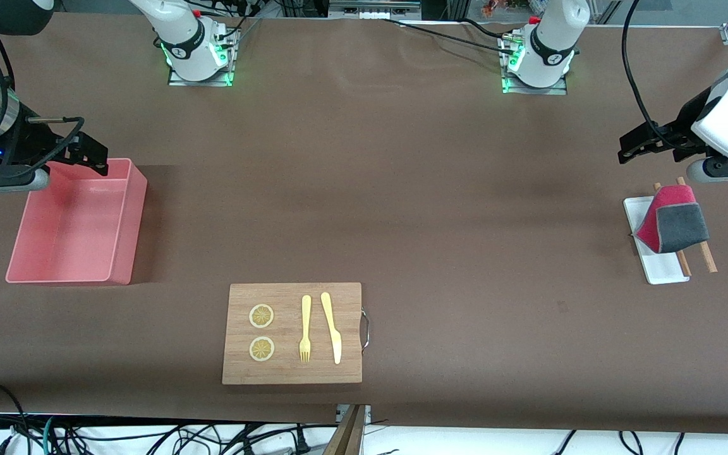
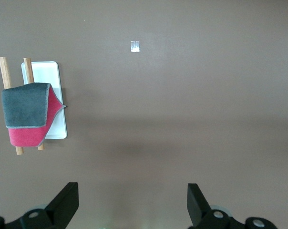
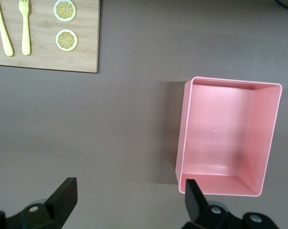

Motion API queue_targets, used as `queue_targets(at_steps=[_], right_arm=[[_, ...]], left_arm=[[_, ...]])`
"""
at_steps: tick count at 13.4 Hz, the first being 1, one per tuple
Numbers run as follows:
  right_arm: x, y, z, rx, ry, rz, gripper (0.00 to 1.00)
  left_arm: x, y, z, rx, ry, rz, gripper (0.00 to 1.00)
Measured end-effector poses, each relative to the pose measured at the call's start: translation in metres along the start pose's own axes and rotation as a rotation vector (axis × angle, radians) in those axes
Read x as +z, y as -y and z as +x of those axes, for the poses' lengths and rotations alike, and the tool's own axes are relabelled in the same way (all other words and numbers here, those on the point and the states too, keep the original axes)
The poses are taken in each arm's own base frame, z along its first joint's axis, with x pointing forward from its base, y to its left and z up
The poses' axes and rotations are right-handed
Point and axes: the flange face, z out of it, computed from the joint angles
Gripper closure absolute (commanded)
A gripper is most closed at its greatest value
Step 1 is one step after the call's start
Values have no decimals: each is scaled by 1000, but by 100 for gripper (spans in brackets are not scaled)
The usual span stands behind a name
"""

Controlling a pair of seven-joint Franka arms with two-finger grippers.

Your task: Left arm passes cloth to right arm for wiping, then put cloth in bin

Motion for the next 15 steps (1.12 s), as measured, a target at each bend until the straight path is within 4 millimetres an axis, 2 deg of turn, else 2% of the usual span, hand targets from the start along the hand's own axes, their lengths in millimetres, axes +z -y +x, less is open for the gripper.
queue_targets(at_steps=[11,15], right_arm=[[0,0,0,0,0,0,0],[0,0,0,0,0,0,0]], left_arm=[[1,1,1,-2,0,0,0],[6,12,12,-24,-20,-2,0]])
